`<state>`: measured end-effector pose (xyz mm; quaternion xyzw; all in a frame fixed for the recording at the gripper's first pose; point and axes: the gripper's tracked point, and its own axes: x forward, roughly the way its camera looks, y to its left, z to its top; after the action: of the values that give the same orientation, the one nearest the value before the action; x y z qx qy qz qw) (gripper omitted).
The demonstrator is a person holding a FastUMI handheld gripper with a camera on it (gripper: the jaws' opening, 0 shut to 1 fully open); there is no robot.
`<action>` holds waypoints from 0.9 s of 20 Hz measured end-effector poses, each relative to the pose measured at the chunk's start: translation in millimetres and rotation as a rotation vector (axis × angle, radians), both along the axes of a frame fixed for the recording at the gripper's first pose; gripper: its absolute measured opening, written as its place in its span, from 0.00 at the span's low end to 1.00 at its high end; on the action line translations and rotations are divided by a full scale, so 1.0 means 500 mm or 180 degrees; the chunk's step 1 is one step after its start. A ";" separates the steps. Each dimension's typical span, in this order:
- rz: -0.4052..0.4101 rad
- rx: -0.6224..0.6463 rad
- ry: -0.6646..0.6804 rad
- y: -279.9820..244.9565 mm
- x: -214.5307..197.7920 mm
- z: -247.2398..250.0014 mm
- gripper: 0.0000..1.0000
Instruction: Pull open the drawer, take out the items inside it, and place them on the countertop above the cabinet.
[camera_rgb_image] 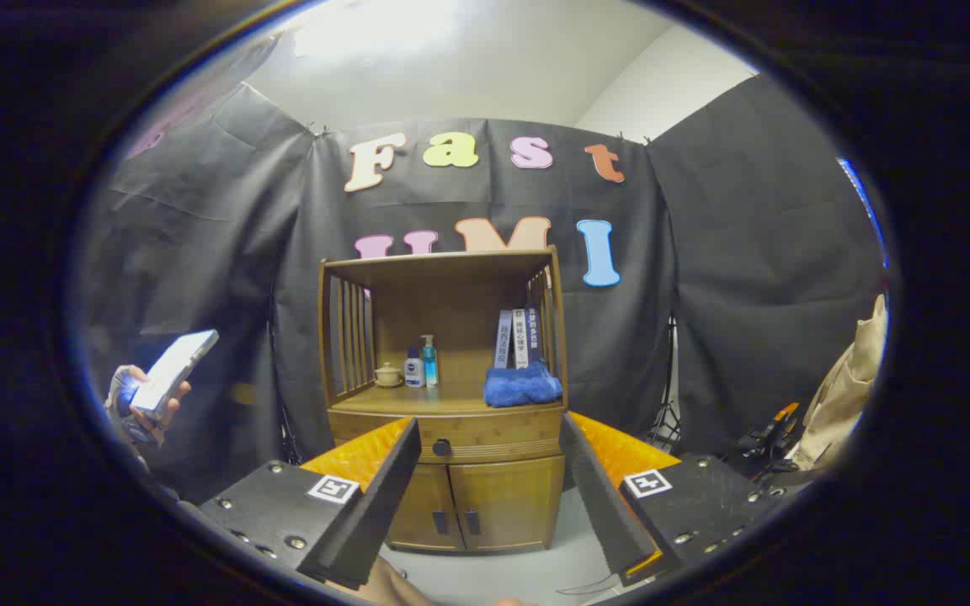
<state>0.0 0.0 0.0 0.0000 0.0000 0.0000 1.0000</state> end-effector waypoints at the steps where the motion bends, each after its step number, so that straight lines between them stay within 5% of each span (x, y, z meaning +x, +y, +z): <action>1: 0.0006 -0.0002 0.0007 0.003 0.000 0.000 0.99; 10: 0.0052 -0.0141 0.0062 0.027 0.025 -0.017 0.99; 18: 0.0293 -0.0122 0.0145 0.128 0.235 -0.114 0.99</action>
<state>117.6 64.2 -57.0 -0.0191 0.0228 0.0460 0.9985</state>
